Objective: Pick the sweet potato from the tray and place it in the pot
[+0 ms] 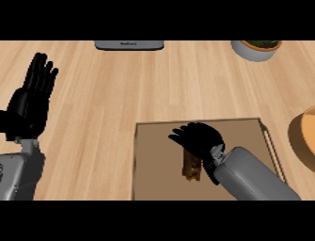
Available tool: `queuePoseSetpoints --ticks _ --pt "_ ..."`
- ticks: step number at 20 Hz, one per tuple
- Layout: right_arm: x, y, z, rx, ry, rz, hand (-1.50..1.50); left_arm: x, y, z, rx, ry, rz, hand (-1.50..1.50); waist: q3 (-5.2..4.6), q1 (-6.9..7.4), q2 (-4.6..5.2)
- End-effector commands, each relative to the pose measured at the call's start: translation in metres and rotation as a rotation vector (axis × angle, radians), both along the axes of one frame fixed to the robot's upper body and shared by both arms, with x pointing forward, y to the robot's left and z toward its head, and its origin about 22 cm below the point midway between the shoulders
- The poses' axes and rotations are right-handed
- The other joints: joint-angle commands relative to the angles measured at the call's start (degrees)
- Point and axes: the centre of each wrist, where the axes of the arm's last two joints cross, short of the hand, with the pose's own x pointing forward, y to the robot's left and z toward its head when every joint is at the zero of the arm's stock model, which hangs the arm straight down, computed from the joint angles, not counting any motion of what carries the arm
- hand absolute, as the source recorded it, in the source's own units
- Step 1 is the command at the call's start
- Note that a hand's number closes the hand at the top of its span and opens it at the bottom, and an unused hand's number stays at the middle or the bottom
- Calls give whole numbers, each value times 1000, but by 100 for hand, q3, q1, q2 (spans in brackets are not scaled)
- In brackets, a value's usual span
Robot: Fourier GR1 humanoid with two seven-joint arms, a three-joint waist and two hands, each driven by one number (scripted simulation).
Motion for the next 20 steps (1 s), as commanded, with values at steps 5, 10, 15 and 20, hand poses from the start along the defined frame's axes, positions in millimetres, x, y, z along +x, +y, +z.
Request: queuePoseSetpoints --ticks 5,10,15,20 --pt "-1 18 -28 3 39 26 -150 -10 0 -2 0 -7 -7 0 -1 5 -3" --pt "1 20 -43 52 69 158 150 3 3 -5 -24 -4 -14 0 -1 34 21" --pt "-20 15 -51 97 38 214 150 1 7 -1 -7 -5 -3 0 0 6 6" --pt "-31 17 -61 86 5 195 150 -10 -6 -1 -12 1 4 0 2 20 -7"
